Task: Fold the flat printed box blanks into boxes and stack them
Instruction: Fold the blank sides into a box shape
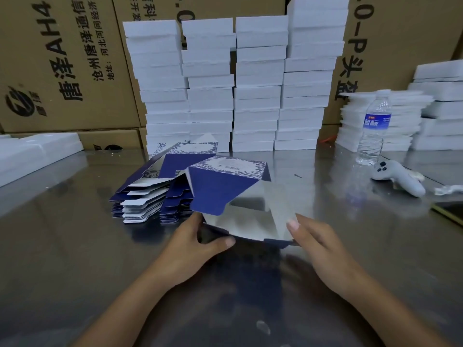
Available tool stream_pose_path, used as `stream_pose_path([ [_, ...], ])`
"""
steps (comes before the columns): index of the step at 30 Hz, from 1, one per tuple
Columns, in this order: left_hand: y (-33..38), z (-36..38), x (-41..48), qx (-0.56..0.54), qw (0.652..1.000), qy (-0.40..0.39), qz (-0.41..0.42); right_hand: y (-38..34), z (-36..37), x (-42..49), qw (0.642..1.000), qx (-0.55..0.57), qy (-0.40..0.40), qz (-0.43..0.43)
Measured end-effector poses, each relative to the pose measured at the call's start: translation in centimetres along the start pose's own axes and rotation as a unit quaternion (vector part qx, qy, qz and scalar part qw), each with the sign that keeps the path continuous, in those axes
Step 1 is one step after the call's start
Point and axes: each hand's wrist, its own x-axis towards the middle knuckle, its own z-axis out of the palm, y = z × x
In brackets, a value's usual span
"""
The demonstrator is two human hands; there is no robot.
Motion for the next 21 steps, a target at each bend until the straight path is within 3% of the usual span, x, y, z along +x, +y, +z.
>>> stream_pose_path([
  [6,0.4,0.4,0.0,0.023,0.994,0.104,-0.023,0.2,0.5,-0.2,0.998,-0.056,-0.004,0.037],
  [9,0.7,0.4,0.0,-0.006,0.994,0.1,-0.037,0.4,0.5,0.0,0.999,-0.027,0.017,0.028],
  [14,1.1,0.3,0.2,-0.047,0.995,0.087,-0.027,0.4,0.2,0.7,0.991,0.059,0.123,0.001],
  [18,1.0,0.8,0.1,-0.043,0.995,0.087,-0.03,0.5,0.6,0.3,0.983,-0.053,0.168,-0.051],
  [21,1.2,1.2,0.1,-0.006,0.992,0.124,-0.016,0.3,1.1,0.4,0.974,-0.152,0.159,-0.051],
])
